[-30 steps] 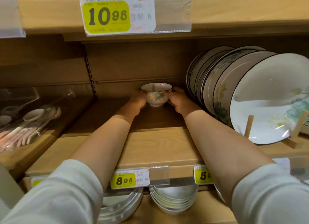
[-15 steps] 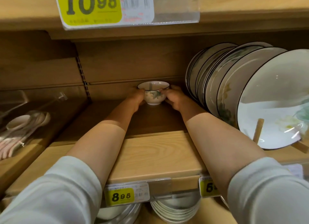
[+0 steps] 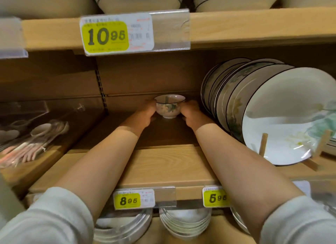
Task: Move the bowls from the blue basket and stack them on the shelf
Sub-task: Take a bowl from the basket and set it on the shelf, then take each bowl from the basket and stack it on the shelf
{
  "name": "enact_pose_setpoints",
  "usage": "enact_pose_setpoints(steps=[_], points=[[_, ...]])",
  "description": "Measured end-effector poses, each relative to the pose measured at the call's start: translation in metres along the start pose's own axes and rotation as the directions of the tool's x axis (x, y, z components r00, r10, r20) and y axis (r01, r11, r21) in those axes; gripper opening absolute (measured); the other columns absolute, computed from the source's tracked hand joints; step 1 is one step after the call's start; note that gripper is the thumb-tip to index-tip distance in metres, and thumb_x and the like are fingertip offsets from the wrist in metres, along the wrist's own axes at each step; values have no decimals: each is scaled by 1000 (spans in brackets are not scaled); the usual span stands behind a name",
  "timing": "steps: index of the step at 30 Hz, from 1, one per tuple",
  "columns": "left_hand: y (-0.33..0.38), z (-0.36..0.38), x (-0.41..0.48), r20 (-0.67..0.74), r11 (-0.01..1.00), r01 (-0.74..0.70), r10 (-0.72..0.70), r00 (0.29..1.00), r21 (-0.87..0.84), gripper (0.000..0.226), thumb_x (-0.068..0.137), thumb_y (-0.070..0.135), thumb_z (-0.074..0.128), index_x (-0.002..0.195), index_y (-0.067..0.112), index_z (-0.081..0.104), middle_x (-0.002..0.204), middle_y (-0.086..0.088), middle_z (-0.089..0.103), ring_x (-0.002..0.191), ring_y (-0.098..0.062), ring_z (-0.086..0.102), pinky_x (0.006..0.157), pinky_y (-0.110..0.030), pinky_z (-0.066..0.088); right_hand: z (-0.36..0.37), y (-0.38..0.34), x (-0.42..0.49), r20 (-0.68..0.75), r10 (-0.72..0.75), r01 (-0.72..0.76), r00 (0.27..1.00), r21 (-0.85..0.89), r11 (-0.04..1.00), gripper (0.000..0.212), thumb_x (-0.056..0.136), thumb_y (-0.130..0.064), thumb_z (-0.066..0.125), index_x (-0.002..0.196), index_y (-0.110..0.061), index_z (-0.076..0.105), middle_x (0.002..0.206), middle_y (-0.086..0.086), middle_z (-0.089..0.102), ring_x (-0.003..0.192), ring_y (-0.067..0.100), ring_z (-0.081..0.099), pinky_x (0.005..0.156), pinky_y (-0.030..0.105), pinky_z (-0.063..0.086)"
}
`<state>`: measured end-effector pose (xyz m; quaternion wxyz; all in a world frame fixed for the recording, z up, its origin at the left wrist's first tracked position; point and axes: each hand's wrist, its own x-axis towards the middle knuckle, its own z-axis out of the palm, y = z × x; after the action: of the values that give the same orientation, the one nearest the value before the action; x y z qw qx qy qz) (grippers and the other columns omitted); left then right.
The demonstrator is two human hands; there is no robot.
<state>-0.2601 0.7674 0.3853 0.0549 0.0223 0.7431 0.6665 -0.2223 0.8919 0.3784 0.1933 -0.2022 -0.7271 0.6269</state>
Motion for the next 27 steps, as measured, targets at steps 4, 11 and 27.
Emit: enact_pose_setpoints(steps=[4,11,27], points=[[6,-11,-41,-111,1000,-16,13,994,-25,17,102,25,43,112,18,55,114,-5,51,102,-21,50,89,-35,54,-8,-10,-32,-8,-44,44,999,-15,999,24,101,-19,43,110,-4,60,105,13,58,92,26,59,78,31,49],[-5,-45,-153,-178,969,-129,92,980,-211,38,103,21,41,138,8,46,131,-10,59,119,-25,58,87,-38,55,-40,-8,-114,106,-5,-31,994,339,940,35,95,-17,55,129,-13,51,113,7,61,101,24,60,98,37,49],[-118,-214,-429,-436,911,-237,72,897,-337,21,98,20,46,100,12,66,90,-7,77,82,-18,73,72,-28,59,25,57,-357,568,-146,-118,810,402,908,19,97,-6,52,93,-13,69,88,-1,76,92,14,72,82,28,55]])
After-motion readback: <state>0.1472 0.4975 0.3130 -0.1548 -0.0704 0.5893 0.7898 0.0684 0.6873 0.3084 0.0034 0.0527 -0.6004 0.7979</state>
